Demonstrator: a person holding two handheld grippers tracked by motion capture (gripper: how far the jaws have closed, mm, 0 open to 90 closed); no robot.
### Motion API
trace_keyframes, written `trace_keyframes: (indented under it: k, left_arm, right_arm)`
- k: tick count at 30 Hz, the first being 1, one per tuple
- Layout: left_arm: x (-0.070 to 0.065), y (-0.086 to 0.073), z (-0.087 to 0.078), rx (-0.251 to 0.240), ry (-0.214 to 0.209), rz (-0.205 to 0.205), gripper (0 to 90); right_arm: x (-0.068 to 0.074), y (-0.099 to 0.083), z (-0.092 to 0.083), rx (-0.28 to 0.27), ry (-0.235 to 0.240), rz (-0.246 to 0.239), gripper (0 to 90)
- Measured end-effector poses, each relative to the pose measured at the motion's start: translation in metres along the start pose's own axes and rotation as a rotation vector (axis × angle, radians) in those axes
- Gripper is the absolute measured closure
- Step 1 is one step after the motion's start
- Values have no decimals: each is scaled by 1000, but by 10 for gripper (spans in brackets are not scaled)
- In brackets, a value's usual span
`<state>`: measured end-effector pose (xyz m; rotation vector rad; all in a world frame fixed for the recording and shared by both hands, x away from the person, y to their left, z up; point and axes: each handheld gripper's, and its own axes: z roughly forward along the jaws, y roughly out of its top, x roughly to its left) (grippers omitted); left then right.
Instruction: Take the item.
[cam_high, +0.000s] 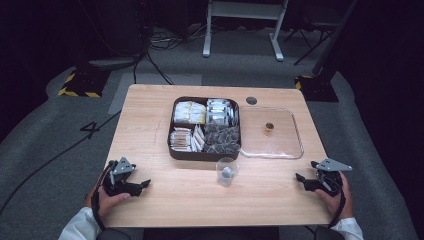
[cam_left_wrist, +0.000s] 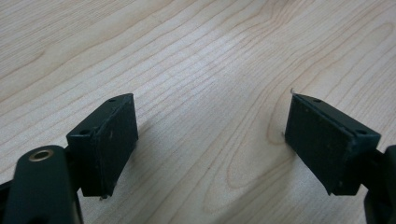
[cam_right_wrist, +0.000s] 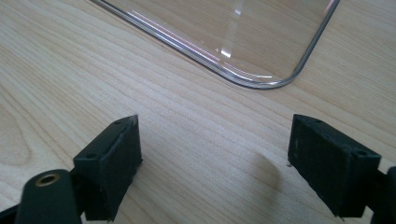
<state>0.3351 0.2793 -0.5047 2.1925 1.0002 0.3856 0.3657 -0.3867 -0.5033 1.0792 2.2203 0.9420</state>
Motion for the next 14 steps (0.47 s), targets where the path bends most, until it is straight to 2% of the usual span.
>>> trace_keyframes:
  k: [14]
  left_arm:
    - [0,0,0,0,2,1,174]
  right_arm:
    - [0,0,0,-1,4,-5,177]
